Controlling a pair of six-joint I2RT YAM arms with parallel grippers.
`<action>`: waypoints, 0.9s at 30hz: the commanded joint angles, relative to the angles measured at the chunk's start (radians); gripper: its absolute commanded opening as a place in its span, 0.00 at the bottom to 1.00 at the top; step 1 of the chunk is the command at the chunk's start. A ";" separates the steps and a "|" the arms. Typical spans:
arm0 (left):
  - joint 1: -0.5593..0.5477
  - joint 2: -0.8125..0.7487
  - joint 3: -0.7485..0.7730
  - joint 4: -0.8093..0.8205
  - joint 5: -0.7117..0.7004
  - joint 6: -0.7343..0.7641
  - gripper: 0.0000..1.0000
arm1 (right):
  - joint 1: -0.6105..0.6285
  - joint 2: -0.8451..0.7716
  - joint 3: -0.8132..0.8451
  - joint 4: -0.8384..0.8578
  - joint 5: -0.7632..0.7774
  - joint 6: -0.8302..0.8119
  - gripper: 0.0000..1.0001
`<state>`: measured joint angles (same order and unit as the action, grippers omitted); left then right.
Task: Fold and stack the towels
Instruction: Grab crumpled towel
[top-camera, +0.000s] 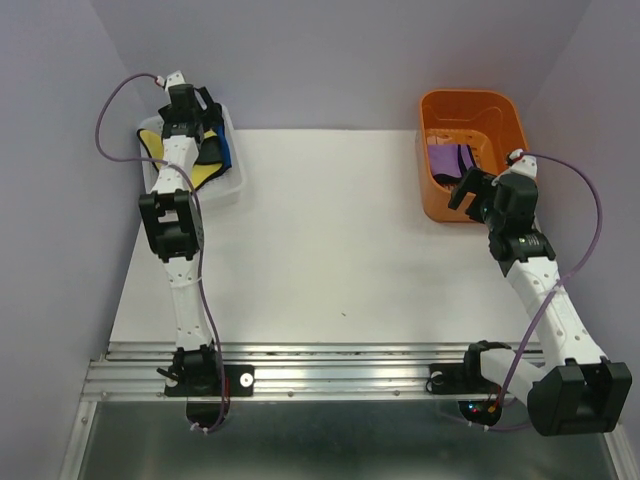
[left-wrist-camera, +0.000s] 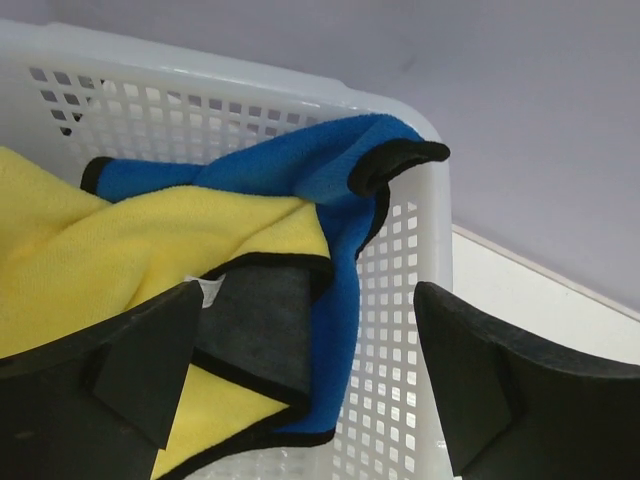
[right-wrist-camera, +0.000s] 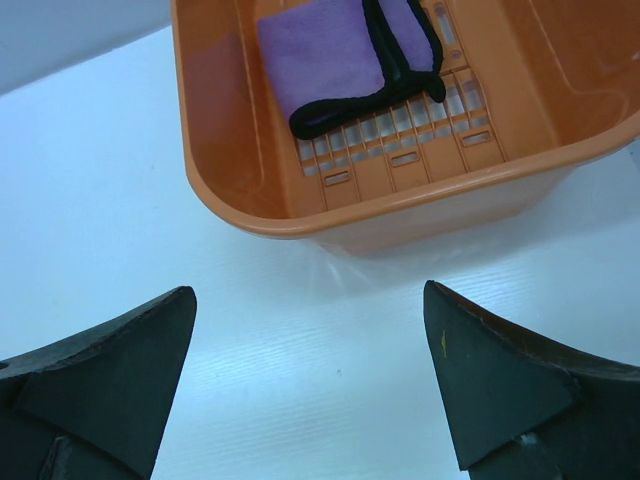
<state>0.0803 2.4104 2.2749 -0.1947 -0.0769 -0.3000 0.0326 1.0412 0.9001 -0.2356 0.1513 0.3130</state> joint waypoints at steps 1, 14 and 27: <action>0.003 -0.005 0.017 0.087 -0.043 0.052 0.99 | -0.002 0.016 -0.015 0.032 0.039 0.015 1.00; 0.041 0.134 0.095 0.090 -0.032 0.154 0.99 | -0.002 0.031 -0.026 0.032 0.025 0.024 1.00; 0.076 0.216 0.140 0.156 -0.023 0.098 0.82 | -0.003 0.008 -0.033 0.024 0.036 0.029 1.00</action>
<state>0.1448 2.6492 2.3714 -0.1173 -0.0826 -0.1963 0.0326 1.0729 0.8841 -0.2386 0.1692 0.3367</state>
